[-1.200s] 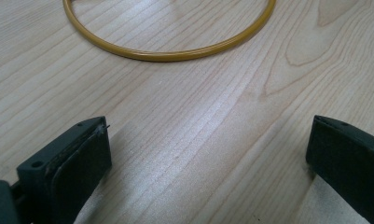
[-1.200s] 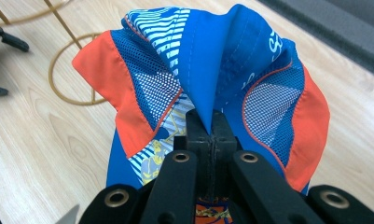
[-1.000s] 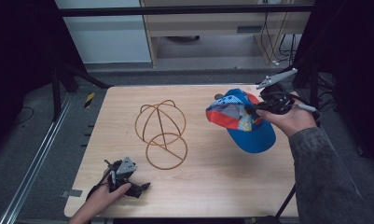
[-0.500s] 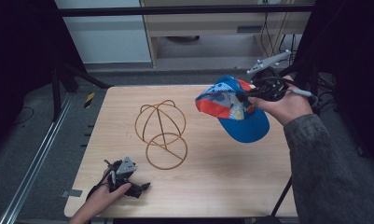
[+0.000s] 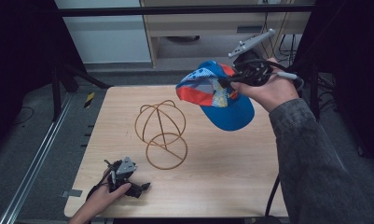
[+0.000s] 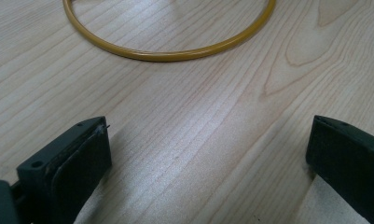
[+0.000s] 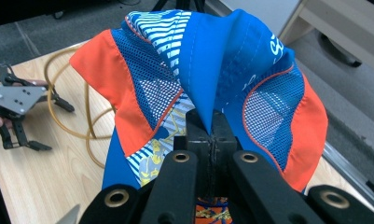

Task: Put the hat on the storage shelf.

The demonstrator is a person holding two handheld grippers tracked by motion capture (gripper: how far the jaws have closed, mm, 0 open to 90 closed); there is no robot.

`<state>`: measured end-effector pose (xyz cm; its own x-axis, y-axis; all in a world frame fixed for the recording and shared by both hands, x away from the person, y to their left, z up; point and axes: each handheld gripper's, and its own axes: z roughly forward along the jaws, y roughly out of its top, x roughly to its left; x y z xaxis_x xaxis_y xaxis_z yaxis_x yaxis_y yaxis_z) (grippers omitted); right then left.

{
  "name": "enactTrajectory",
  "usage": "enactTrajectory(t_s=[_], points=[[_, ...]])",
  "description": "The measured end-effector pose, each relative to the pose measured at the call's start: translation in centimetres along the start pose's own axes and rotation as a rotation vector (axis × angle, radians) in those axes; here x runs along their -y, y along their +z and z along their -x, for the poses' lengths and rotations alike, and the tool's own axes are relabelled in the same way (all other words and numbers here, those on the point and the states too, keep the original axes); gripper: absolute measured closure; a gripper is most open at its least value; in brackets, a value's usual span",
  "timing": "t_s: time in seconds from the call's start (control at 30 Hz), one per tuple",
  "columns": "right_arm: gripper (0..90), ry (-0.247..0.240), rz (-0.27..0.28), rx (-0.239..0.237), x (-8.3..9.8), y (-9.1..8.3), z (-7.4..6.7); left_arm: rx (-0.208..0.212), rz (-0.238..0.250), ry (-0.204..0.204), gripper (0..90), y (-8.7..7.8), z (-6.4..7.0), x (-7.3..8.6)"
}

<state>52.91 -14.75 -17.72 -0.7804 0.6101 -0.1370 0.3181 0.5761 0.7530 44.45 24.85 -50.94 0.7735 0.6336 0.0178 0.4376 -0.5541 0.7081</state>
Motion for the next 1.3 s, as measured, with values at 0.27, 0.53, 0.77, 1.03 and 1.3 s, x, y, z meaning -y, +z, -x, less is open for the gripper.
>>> enactTrajectory(t_s=[0.27, 0.53, 0.77, 1.03, 1.3], points=[[90.0, -0.05, 0.023, -0.033, -3.2, 1.3, -1.7, 0.0, 0.0, 0.0, 0.0, 0.0, 0.0, 0.0], [90.0, -0.099, 0.031, -0.09, -6.3, 3.6, -3.9, -0.002, 0.001, 0.001, 0.0, 0.0, 0.0, 0.0], [90.0, -0.134, 0.016, -0.129, -8.0, 5.8, -5.6, -0.002, 0.001, 0.001, 0.0, 0.0, 0.0, 0.0], [90.0, -0.154, -0.009, -0.151, -8.8, 7.3, -6.8, -0.002, 0.003, -0.002, 0.0, 0.0, 0.0, 0.0], [90.0, -0.161, -0.023, -0.167, -8.9, 8.4, -7.3, -0.003, 0.001, -0.001, 0.0, 0.0, 0.0, 0.0]])
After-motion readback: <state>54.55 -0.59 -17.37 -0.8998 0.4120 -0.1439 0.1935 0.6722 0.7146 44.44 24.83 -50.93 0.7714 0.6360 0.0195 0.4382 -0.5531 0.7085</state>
